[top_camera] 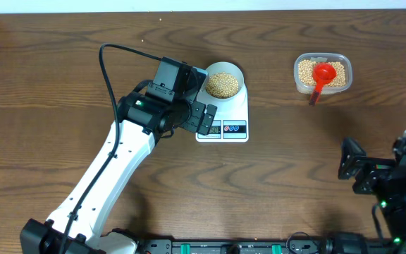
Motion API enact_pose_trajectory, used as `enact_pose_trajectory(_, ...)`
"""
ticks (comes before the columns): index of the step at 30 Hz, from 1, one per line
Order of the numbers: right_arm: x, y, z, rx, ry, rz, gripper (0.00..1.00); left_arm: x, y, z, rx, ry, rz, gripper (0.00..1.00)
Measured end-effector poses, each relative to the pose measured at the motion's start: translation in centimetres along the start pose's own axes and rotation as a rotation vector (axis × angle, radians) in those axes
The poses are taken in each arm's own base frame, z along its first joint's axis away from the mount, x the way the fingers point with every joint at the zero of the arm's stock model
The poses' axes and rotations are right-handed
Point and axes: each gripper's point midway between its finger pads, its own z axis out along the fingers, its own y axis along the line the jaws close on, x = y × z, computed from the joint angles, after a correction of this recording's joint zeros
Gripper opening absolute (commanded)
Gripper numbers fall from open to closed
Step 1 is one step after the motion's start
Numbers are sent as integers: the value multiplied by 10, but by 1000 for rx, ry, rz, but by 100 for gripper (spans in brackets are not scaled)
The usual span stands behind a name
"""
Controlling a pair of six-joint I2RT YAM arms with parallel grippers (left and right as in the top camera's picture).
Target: Scoop item into bowl and weigh 50g on scale
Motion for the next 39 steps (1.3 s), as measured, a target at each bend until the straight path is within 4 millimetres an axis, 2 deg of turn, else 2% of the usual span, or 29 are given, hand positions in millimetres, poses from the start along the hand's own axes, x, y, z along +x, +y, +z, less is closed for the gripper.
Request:
enact_pose_trajectory(6, 22, -6, 25, -17, -166, -22, 99, 0, 0, 0, -2, 1, 0, 98)
enact_pose_trajectory(12, 55, -14, 50, -19, -219, -30, 99, 0, 1, 0, -4, 1, 0, 98)
enact_pose_trajectory(24, 101, -20, 80, -36, -282, -39, 99, 0, 1, 0, -7, 0, 0, 98)
enact_pose_trajectory(30, 115, -21, 89, -43, -274, -41, 99, 0, 1, 0, -7, 1, 0, 98)
enact_pose_trajectory(39, 117, -24, 91, -28, -303, -43, 99, 0, 1, 0, -7, 0, 0, 98)
